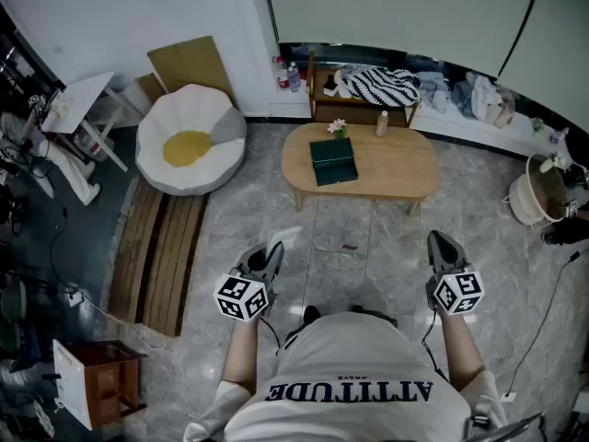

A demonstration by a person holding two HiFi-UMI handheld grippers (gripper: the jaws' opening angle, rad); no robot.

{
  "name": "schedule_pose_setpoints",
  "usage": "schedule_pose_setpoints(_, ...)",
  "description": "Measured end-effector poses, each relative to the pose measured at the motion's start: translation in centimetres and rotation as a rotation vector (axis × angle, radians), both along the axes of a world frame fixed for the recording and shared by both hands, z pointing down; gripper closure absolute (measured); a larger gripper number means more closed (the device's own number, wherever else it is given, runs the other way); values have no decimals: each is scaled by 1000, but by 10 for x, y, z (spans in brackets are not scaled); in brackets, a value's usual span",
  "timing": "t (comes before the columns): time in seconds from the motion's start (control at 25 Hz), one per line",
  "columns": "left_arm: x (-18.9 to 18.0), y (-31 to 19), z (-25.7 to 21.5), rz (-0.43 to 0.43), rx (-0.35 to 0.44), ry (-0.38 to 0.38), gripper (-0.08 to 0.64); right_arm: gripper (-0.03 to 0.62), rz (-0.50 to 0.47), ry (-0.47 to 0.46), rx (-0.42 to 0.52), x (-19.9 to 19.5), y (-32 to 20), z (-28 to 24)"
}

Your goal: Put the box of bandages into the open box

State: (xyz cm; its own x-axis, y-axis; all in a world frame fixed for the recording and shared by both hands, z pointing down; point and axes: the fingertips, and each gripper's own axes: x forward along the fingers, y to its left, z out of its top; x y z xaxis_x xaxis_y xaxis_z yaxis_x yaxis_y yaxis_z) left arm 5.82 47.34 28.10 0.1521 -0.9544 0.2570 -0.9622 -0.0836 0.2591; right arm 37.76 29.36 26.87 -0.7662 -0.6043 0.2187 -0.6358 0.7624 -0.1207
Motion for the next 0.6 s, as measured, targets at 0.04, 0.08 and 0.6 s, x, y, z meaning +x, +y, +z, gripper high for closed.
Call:
schedule_pose_setpoints(0.04, -1, -1, 0, 0, 2, -1, 526, 572, 1, -2, -1, -1, -1, 0)
schedule_pose_setpoints(0.08, -2, -3, 0, 0, 4, -2, 526, 572, 1, -4, -1, -1, -3, 0)
schedule_pose_setpoints(0.6, -14, -6, 0, 6, 6, -3, 526, 572, 9, -23, -8, -14, -6, -3)
